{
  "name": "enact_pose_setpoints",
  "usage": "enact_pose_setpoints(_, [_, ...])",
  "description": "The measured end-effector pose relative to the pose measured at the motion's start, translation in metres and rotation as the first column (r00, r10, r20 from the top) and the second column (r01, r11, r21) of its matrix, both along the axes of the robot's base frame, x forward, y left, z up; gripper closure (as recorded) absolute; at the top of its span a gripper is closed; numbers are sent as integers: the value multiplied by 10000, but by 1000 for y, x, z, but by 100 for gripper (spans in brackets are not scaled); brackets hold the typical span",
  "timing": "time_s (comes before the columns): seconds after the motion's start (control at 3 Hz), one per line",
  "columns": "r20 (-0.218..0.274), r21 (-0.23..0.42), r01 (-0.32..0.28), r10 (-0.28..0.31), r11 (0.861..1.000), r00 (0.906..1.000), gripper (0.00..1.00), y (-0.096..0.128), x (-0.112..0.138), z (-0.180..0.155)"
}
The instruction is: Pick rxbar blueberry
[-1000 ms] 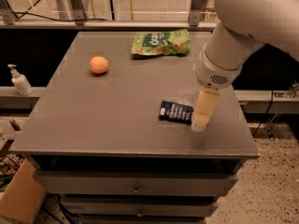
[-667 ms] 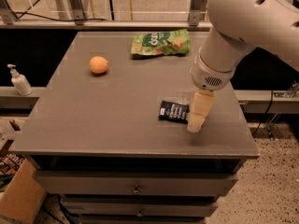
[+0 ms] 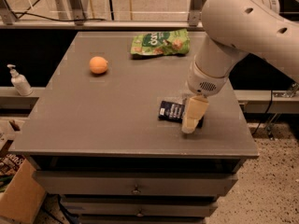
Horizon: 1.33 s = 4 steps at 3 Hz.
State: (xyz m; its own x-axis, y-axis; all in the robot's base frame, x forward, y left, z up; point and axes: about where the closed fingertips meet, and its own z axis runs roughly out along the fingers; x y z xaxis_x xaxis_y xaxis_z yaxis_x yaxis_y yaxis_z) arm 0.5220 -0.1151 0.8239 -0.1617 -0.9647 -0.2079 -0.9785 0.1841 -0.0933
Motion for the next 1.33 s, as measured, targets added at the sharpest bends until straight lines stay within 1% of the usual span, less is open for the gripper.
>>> enact_pose_setpoints(0.33, [-298,134,138,-134,9998,9995,39,1,-3,-8])
enact_pose_setpoints(0.67, [-408,183,231,-223,9996,9989,63,0,-4,-8])
enact_pose_setpoints(1.0, [-408,183,231,-223,9996,9989,85,0,-4,-5])
enact_pose_setpoints(1.33, [-477,276,497,-484,9984,9977,100,-4,-4,-2])
